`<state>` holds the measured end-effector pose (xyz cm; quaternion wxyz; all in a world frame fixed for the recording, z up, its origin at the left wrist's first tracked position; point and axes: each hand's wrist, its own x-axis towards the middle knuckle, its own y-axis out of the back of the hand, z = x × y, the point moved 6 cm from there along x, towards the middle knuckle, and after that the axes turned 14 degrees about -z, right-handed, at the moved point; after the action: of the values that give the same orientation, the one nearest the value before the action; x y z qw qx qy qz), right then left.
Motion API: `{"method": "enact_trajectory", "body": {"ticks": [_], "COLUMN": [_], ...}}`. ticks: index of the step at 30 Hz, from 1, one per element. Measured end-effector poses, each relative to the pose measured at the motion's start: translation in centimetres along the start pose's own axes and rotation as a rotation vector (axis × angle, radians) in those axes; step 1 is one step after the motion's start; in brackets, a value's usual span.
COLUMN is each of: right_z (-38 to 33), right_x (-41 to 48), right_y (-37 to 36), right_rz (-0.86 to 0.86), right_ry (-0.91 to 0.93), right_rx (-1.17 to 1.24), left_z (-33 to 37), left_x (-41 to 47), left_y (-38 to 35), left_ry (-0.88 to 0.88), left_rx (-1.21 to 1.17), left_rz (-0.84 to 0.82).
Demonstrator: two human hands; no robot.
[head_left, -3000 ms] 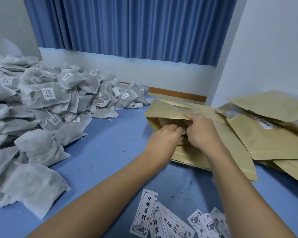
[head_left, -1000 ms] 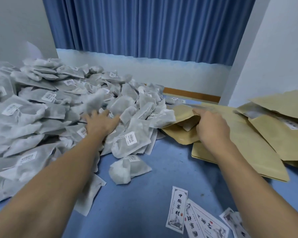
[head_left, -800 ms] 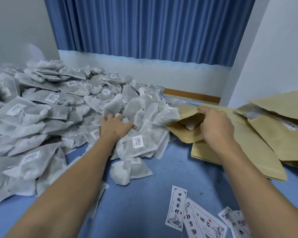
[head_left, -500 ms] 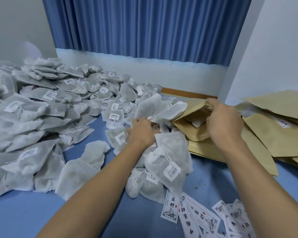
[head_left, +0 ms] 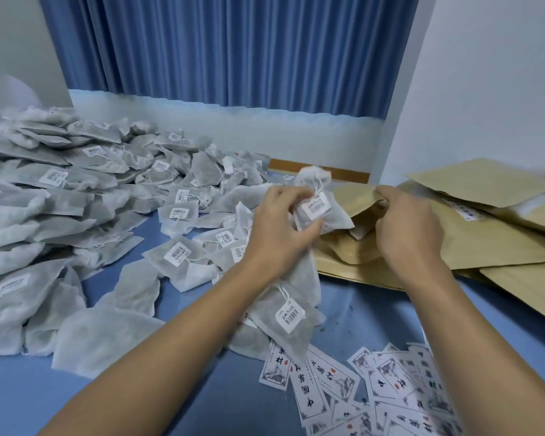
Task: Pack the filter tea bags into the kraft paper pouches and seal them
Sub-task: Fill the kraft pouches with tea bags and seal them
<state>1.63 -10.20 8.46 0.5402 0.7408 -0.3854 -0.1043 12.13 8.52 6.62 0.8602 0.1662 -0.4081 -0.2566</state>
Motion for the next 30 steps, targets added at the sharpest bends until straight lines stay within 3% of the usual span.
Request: {"method": "enact_trajectory", "body": {"ticks": [1, 3, 7, 11, 13, 16, 18, 19, 23, 25, 26, 30], "right_z": [0.3, 0.7, 0.6, 0.0, 0.0, 0.4, 1.0, 1.4, 2.2, 2.1, 2.1, 2.1], "right_x": [-0.1, 0.0, -0.4, -1.5, -1.5, -1.6, -1.6, -1.5, -1.1, -1.2, -1.1, -1.2], "right_y": [0.0, 0.1, 0.3, 0.3, -0.1, -0.8, -1.0, -0.9, -1.0, -1.3, -1.4, -1.4], "right_rz": [0.009, 0.006, -0.048, -0.01, -0.022, -0.042, -0.055, -0.056, -0.086, -0.118, -0.125, -0.124], "right_ry": [-0.007, -0.008, 0.03, 0.087, 0.078, 0.086, 0.097, 0.093, 0.052, 0.038, 0.03, 0.006], "right_rx": [-0.004, 0.02, 0.12, 0.144, 0.118, 0.086, 0.093, 0.089, 0.04, 0.033, 0.037, 0.05], "left_z": [2.0, 5.4, 6.9, 3.5, 1.7, 1.8, 3.2, 3.9, 4.4, 3.5, 2.6, -1.5], "left_x": [-0.9, -3.2, -3.7, 1.8, 4.1, 5.3, 3.7, 2.7, -1.2, -3.3, -4.0, -5.9], "left_y": [-0.2, -2.2, -7.3, -11.6, -12.4, -13.0, -13.2, -12.7, -7.8, -5.3, -4.4, -3.4], "left_ry": [-0.16, -0.424, -0.464, 0.084, 0.262, 0.27, 0.13, 0.045, -0.177, -0.107, -0.007, 0.445], "left_rx": [0.1, 0.232, 0.599, 0.602, 0.502, 0.394, 0.448, 0.478, 0.566, 0.564, 0.56, 0.579], "left_rz": [0.061, -0.011, -0.254, -0.599, -0.62, -0.614, -0.68, -0.635, -0.167, -0.015, -0.015, -0.291]}}
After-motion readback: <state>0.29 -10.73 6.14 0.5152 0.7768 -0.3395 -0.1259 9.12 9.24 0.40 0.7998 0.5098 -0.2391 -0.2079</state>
